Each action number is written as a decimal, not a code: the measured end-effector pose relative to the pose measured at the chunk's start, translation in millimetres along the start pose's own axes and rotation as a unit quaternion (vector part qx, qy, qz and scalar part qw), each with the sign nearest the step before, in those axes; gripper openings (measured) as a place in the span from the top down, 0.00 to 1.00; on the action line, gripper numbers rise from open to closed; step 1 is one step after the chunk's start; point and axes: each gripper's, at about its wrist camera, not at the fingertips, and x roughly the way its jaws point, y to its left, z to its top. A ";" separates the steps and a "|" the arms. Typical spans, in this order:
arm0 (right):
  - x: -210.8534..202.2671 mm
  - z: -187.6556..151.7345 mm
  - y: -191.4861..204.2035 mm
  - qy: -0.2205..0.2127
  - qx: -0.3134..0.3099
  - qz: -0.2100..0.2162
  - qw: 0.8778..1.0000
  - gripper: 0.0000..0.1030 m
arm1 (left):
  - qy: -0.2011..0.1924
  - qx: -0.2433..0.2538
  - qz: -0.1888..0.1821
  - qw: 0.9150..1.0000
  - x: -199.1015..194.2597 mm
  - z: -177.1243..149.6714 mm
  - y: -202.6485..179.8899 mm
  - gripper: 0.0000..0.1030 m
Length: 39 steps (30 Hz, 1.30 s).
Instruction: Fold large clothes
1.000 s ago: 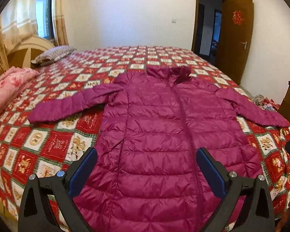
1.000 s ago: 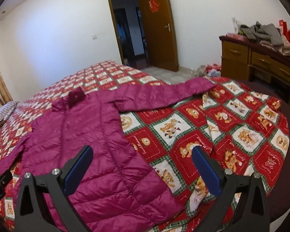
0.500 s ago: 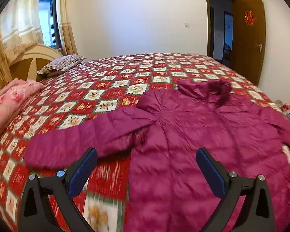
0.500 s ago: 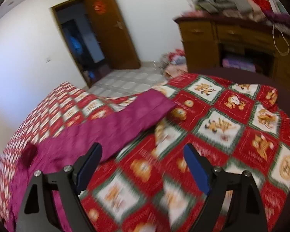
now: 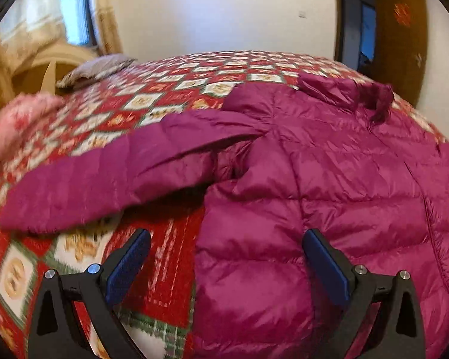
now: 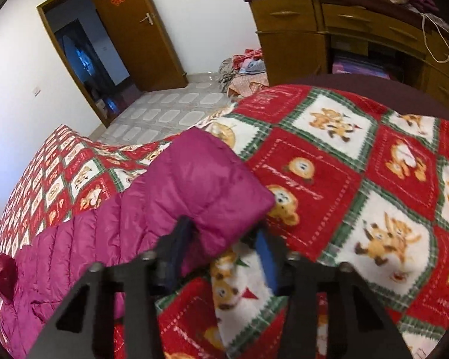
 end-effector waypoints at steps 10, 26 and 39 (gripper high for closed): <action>-20.9 10.4 29.8 -0.037 -0.083 -0.003 0.996 0.89 | 0.003 -0.029 -0.012 0.999 0.6 -10.7 6.0 0.01; -136.1 -136.3 275.5 -0.030 -0.340 0.235 0.910 0.89 | 0.005 -0.038 -0.024 0.999 1.7 -11.0 10.0 0.01; -103.5 -261.1 371.5 0.091 -0.403 0.326 0.850 0.89 | -0.003 -0.044 -0.036 0.998 3.4 -11.7 11.1 0.01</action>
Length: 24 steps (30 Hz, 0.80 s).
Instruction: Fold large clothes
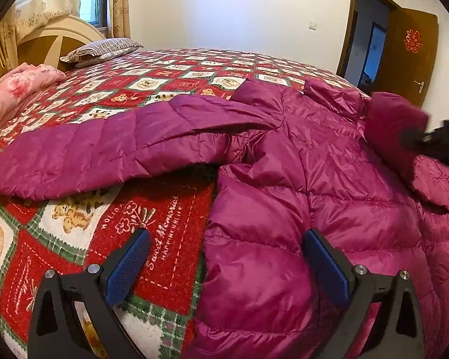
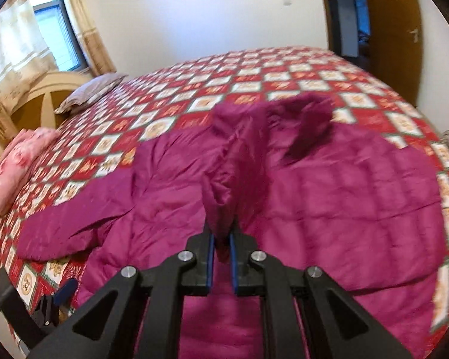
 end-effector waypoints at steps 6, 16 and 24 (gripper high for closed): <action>32.5 -11.7 14.7 0.042 0.003 0.033 0.999 0.89 | -0.004 -0.001 -0.004 1.000 -1.0 -1.4 2.3 0.01; 13.2 -6.7 0.8 0.061 0.054 0.135 0.987 0.50 | 0.001 0.002 0.000 1.000 0.7 -0.5 2.1 0.01; -85.7 2.2 -90.5 -0.047 0.039 -0.021 0.998 0.65 | 0.049 0.031 0.000 0.998 -10.3 20.0 -9.6 0.01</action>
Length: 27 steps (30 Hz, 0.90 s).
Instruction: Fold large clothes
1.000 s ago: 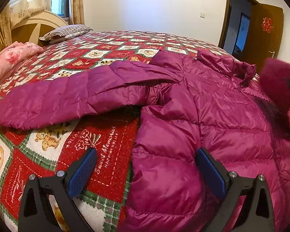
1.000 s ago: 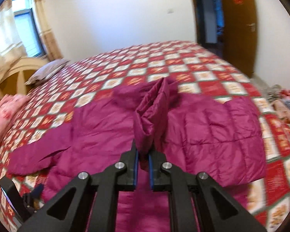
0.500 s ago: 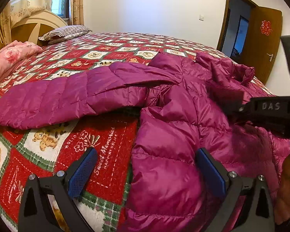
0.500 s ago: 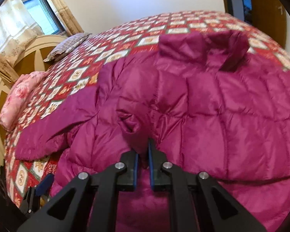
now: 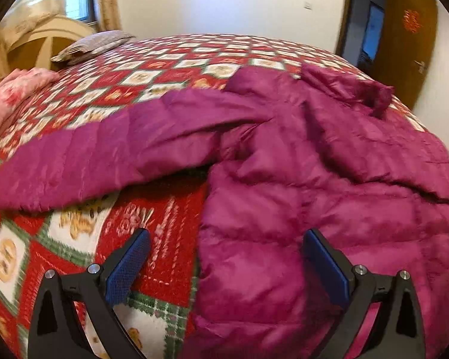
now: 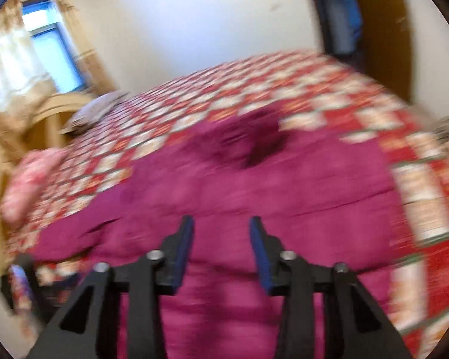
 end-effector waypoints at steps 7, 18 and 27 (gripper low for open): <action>18.7 14.0 -87.3 -0.001 0.089 -0.103 0.991 0.65 | -0.071 0.030 0.018 0.997 -20.9 68.1 -52.5 0.01; 64.2 -21.8 -91.5 0.031 0.053 -0.130 0.990 0.66 | -0.006 0.037 0.131 0.991 74.2 65.2 -84.3 0.01; 72.9 -26.9 -77.2 0.024 0.007 -0.172 0.985 0.55 | -0.019 0.030 0.124 0.992 61.7 64.6 -79.9 0.01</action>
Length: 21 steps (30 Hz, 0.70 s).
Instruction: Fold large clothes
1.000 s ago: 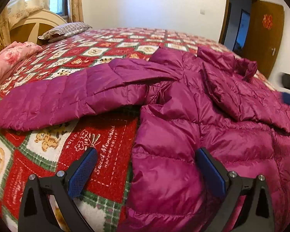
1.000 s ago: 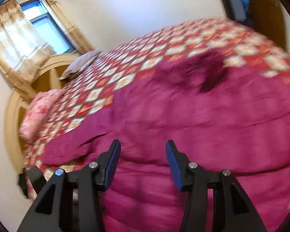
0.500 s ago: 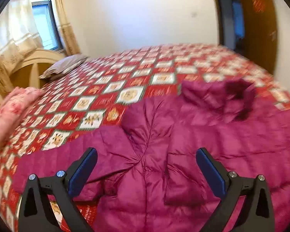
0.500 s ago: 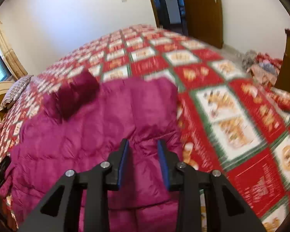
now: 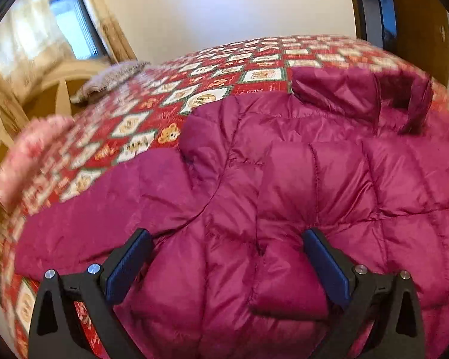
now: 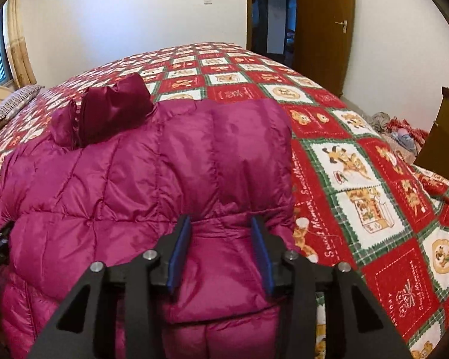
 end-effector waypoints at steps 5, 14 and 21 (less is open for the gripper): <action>-0.9 -0.8 -3.0 -0.003 0.005 0.023 1.000 0.44 | -0.063 -0.108 -0.019 0.992 -50.8 -0.1 90.6 0.01; -0.3 -1.2 -0.3 -0.003 0.001 0.020 1.000 0.41 | -0.007 -0.297 0.146 0.943 -22.2 -31.5 306.7 0.01; 0.0 -1.6 2.4 -0.003 -0.005 0.008 1.000 0.38 | 0.057 -0.360 0.120 0.924 27.4 -67.8 342.6 0.01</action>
